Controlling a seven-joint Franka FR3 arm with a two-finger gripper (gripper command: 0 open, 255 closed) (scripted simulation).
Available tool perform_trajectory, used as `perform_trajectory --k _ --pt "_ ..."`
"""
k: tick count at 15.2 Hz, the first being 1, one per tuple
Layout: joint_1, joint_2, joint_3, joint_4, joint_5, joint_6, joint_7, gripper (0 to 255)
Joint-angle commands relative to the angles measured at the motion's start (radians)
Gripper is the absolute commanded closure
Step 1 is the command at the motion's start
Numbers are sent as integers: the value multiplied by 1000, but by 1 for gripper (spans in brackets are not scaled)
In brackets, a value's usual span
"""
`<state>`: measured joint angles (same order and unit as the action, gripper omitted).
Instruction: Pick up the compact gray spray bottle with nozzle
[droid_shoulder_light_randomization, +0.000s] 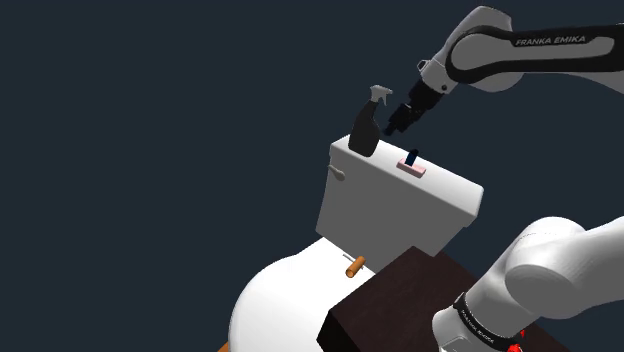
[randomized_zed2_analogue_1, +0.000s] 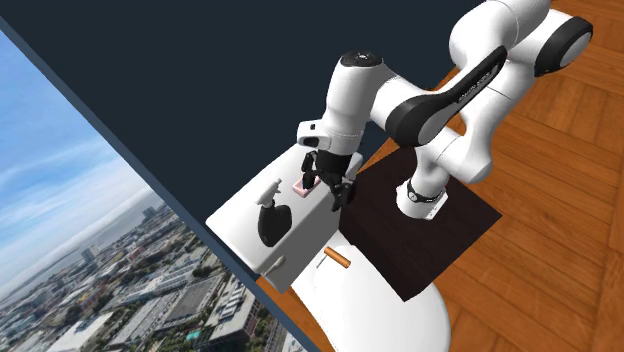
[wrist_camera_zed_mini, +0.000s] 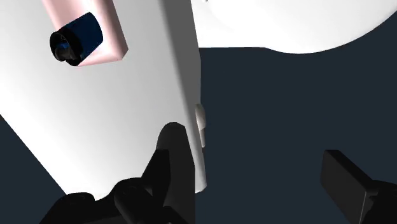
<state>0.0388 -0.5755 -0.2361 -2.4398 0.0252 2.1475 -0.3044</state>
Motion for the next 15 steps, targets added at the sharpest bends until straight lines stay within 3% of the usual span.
perform_trajectory --k 1,8,15 --pt "16 47 -41 12 15 89 -70 0" --pt "133 239 -183 130 170 322 -332 0" --pt "149 266 -202 75 205 401 -373 0"
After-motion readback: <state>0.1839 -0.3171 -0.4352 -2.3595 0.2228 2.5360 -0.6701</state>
